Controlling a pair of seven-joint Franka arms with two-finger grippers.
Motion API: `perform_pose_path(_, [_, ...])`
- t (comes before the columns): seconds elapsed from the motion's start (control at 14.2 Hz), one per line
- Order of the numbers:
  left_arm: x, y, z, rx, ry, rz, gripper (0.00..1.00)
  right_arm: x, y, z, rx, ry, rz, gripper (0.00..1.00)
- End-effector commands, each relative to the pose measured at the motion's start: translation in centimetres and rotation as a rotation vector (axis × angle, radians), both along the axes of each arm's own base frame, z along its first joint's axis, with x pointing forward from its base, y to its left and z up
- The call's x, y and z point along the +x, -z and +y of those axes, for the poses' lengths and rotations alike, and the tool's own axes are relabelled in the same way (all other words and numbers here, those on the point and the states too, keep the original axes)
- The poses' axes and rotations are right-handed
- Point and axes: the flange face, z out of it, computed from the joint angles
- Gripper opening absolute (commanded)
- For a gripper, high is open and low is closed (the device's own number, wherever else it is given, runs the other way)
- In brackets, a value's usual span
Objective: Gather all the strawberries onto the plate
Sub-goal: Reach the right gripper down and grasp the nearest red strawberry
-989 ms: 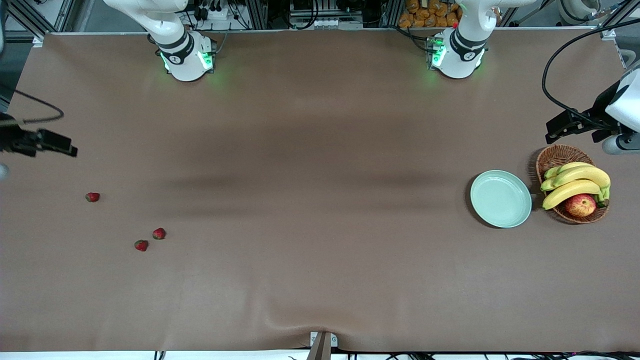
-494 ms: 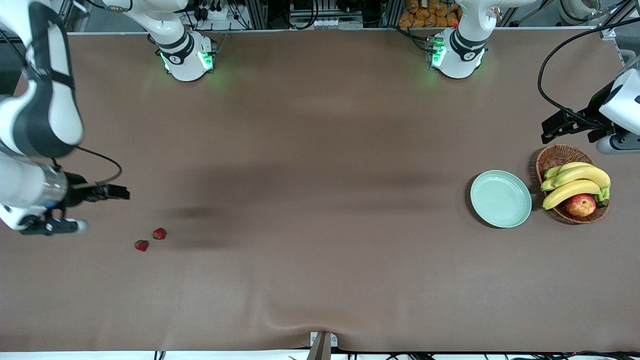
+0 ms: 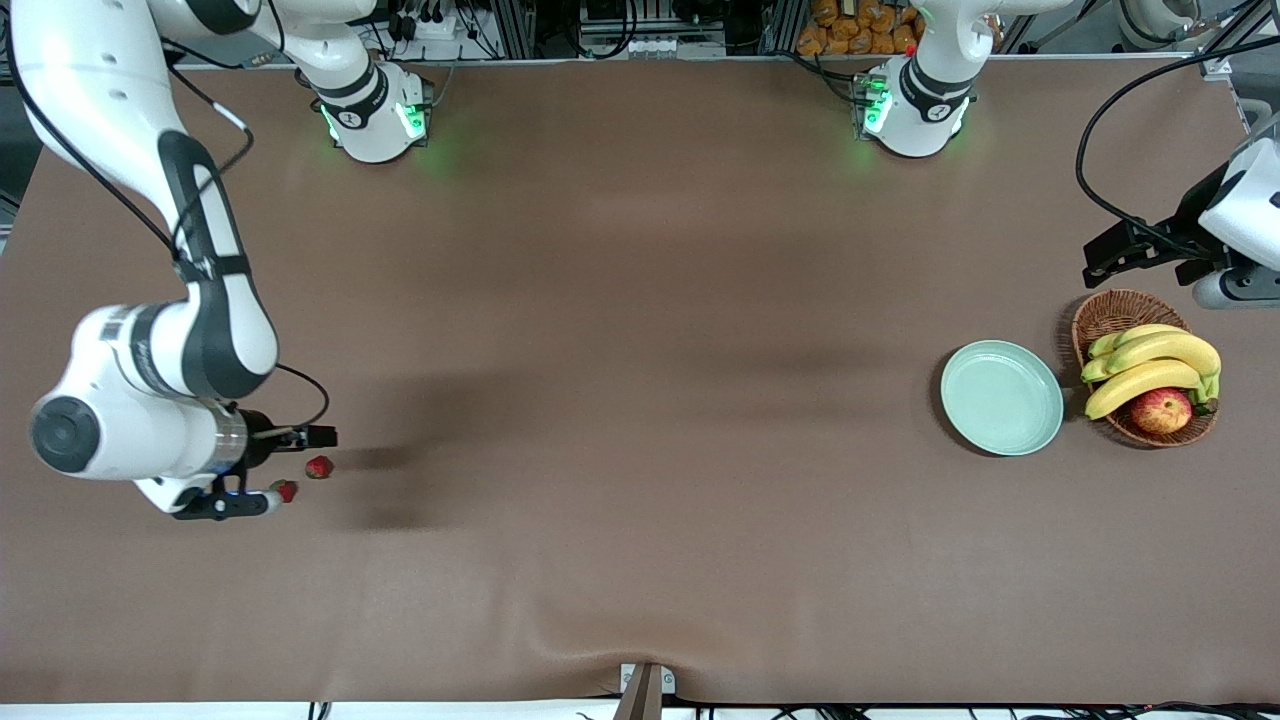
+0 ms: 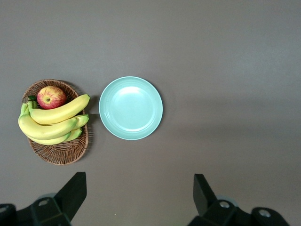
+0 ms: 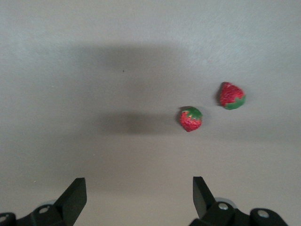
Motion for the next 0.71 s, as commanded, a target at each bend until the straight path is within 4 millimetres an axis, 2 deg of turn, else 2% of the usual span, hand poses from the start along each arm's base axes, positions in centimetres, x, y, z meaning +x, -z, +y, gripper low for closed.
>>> perform_pose_path(0.0, [0.1, -0.2, 0.1, -0.019, 0.004, -0.004, 1.0, 0.9, 2.2, -1.0, 0.01, 0.055, -0.035, 1.0])
perform_pose_path(0.28, [0.2, 0.0, -0.3, -0.02, 0.012, -0.002, 1.0, 0.9, 6.1, -2.7, -0.03, 0.163, -0.125, 1.0])
perform_pose_path(0.64, [0.4, 0.4, 0.3, -0.021, 0.001, 0.006, 1.0, -0.4, 8.3, -3.6, -0.046, 0.2, -0.094, 1.0])
